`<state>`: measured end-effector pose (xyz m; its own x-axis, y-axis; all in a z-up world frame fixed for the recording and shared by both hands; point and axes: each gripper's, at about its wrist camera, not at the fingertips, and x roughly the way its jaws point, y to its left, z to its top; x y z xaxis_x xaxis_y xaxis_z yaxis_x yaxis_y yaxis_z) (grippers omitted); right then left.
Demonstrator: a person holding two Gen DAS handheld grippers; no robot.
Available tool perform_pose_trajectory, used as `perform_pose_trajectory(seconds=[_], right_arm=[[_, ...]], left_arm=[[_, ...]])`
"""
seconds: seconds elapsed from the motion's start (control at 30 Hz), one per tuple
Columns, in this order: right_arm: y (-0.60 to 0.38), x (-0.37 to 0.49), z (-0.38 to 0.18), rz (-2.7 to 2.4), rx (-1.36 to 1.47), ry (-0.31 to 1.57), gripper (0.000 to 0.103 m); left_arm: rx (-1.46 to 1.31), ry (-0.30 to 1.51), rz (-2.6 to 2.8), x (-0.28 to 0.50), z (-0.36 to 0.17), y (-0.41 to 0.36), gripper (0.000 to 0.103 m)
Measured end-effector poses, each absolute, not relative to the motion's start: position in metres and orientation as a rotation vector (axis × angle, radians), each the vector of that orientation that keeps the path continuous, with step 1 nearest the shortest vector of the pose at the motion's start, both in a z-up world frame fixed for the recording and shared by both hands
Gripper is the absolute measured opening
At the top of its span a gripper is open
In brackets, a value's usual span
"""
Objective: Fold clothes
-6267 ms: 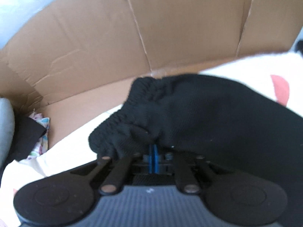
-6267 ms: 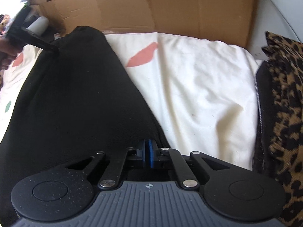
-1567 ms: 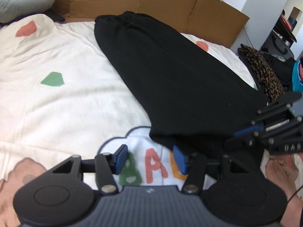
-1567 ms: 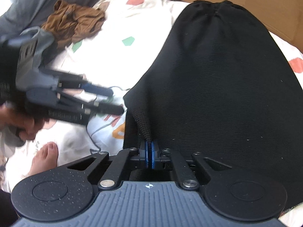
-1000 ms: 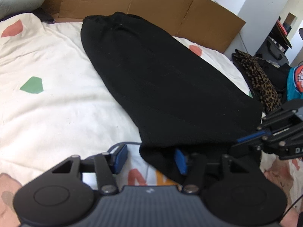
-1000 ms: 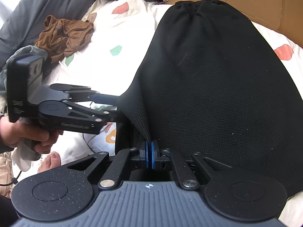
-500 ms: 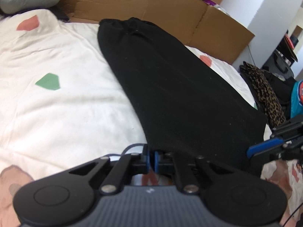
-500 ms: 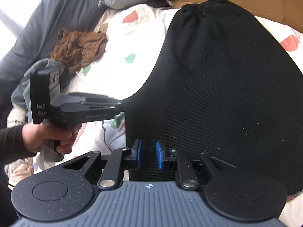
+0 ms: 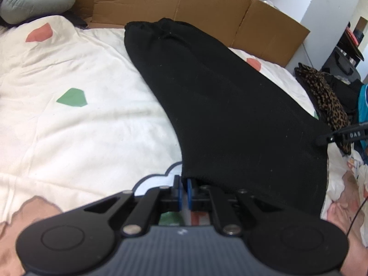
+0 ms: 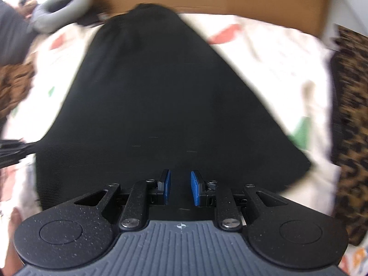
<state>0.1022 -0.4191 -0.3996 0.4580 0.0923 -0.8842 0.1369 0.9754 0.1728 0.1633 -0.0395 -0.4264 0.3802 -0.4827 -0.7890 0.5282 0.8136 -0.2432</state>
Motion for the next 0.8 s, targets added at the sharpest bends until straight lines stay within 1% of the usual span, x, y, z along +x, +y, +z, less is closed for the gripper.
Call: perform_pose_trajectory(seconds=[0.1, 0.2, 0.23, 0.27, 0.3, 0.33, 0.37, 0.43, 0.5, 0.57, 0.67, 0.73, 0.8], right_arm=[[-0.438, 0.093, -0.398, -0.101, 0.224, 1.083, 0.020], [-0.455, 0.088, -0.396, -0.166, 0.207, 1.064, 0.020], [-0.460, 0.087, -0.395, -0.186, 0.203, 1.058, 0.020], [-0.465, 0.087, -0.394, -0.205, 0.198, 1.051, 0.020], [-0.469, 0.087, -0.393, -0.225, 0.194, 1.045, 0.022], [-0.474, 0.087, -0.393, -0.245, 0.189, 1.039, 0.025], [-0.478, 0.086, -0.392, -0.263, 0.190, 1.032, 0.031], [-0.485, 0.085, -0.392, -0.292, 0.193, 1.023, 0.033], [-0.490, 0.085, -0.394, -0.305, 0.194, 1.024, 0.033], [-0.493, 0.086, -0.398, -0.307, 0.196, 1.029, 0.033], [-0.497, 0.088, -0.403, -0.311, 0.200, 1.038, 0.033], [-0.499, 0.089, -0.407, -0.313, 0.202, 1.044, 0.033], [-0.500, 0.090, -0.408, -0.305, 0.199, 1.041, 0.033]], left_arm=[[0.043, 1.008, -0.627, 0.160, -0.424, -0.034, 0.006], [0.007, 1.028, -0.617, 0.157, -0.419, -0.026, 0.017], [-0.008, 1.036, -0.618, 0.156, -0.418, -0.025, 0.018], [-0.024, 1.044, -0.622, 0.155, -0.416, -0.024, 0.023], [-0.040, 1.053, -0.625, 0.153, -0.415, -0.023, 0.028], [-0.057, 1.061, -0.629, 0.152, -0.413, -0.023, 0.031], [-0.081, 1.069, -0.636, 0.151, -0.413, -0.024, 0.036], [-0.139, 1.090, -0.655, 0.149, -0.412, -0.024, 0.040], [-0.195, 1.114, -0.675, 0.147, -0.413, -0.026, 0.048], [-0.247, 1.138, -0.687, 0.145, -0.416, -0.026, 0.051], [-0.303, 1.189, -0.705, 0.144, -0.427, -0.034, 0.050], [-0.318, 1.211, -0.718, 0.141, -0.431, -0.037, 0.048], [-0.337, 1.234, -0.740, 0.137, -0.434, -0.037, 0.043]])
